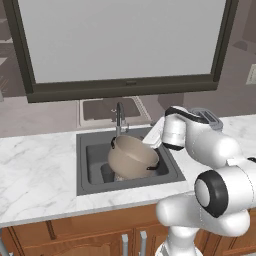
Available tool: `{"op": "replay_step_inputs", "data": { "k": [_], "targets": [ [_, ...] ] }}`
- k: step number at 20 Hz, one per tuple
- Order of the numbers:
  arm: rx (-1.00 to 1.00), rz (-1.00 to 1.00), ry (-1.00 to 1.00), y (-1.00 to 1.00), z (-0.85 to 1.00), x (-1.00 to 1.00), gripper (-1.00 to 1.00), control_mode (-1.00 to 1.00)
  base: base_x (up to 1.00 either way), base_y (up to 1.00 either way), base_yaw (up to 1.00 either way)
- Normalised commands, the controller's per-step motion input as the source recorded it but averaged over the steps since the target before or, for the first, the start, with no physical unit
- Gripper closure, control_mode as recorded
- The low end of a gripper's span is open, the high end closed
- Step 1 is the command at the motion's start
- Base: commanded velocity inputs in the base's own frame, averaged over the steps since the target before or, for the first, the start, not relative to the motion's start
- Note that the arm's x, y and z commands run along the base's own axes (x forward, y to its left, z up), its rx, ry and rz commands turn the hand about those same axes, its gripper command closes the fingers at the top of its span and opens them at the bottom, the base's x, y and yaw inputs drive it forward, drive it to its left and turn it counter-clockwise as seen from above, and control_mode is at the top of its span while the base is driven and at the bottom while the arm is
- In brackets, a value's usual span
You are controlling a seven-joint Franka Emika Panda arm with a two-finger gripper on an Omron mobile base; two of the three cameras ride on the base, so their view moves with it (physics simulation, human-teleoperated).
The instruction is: Pick the pot and glass cup and place them in the sink. Then turn on the water.
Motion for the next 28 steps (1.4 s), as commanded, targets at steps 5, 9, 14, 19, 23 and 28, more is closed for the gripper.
{"op": "replay_step_inputs", "data": {
  "k": [5, 9, 14, 19, 23, 28],
  "targets": [
    [0.02, -0.03, 0.00, 0.00, -0.03, 0.21, -1.00, -1.00, 0.00, 0.00, 0.00],
    [0.00, 0.00, 0.00, 0.00, -0.06, 0.17, -1.00, -1.00, 0.00, 0.00, 0.00],
    [0.00, 0.00, 0.00, 0.00, -0.03, 0.18, -1.00, -1.00, 0.00, 0.00, 0.00],
    [0.00, 0.00, 0.00, 0.00, -0.04, 0.17, -1.00, -1.00, 0.00, 0.00, 0.00],
    [0.00, 0.00, 0.00, 0.00, -0.08, 0.24, -1.00, -1.00, 0.00, 0.00, 0.00],
    [0.00, 0.00, 0.00, 0.00, -0.07, 0.16, -1.00, -1.00, 0.00, 0.00, 0.00]
  ]
}}
